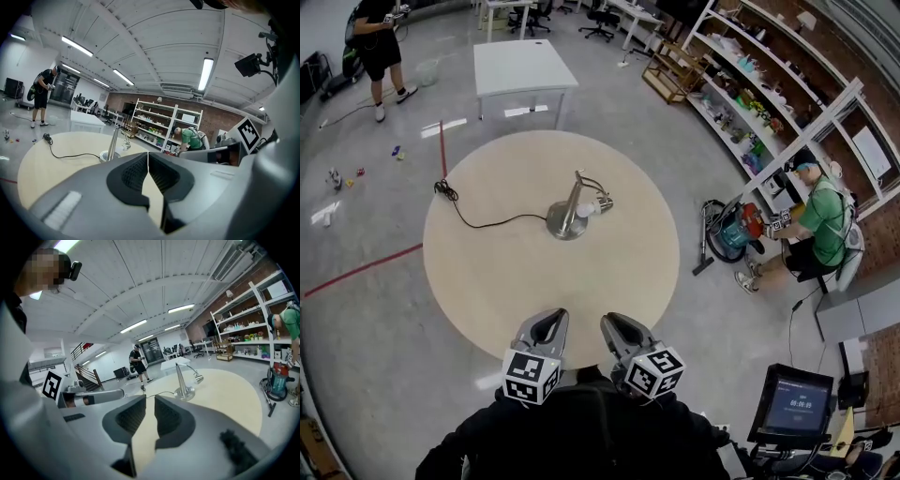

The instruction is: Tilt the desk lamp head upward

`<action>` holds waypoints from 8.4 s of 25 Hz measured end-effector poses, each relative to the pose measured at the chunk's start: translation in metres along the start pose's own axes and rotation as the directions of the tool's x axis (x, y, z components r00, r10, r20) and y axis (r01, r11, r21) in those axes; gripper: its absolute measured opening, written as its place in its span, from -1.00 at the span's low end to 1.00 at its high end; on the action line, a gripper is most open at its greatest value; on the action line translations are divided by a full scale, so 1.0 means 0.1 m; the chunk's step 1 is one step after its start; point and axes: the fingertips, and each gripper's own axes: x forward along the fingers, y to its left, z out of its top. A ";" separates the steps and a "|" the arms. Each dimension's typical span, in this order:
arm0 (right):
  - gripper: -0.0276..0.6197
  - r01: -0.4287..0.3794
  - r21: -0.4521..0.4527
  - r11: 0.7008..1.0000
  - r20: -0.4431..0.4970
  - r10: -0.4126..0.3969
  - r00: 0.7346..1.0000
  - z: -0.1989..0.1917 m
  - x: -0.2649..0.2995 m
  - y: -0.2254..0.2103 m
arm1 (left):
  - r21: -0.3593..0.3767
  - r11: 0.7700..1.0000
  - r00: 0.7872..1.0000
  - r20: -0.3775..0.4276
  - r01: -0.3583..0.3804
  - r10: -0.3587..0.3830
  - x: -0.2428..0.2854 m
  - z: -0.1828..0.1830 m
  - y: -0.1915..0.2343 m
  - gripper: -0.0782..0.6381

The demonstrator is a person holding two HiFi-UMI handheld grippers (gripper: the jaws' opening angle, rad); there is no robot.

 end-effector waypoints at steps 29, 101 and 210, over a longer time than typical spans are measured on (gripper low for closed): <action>-0.74 -0.301 0.186 0.935 -0.005 0.307 0.952 0.51 0.91 -1.28 | 0.087 0.928 0.918 -0.139 -0.362 0.371 1.04 0.34 0.13 -0.70; 0.02 0.020 0.516 0.857 -0.108 0.041 0.993 0.21 2.90 -2.83 | 0.186 0.952 0.852 -0.429 -0.241 0.300 3.00 -0.93 2.15 -0.02; -0.02 0.319 -0.484 0.815 0.091 -0.315 0.945 2.20 2.35 -2.65 | 0.252 0.940 0.935 -0.211 -0.229 0.285 3.24 0.12 2.03 -0.41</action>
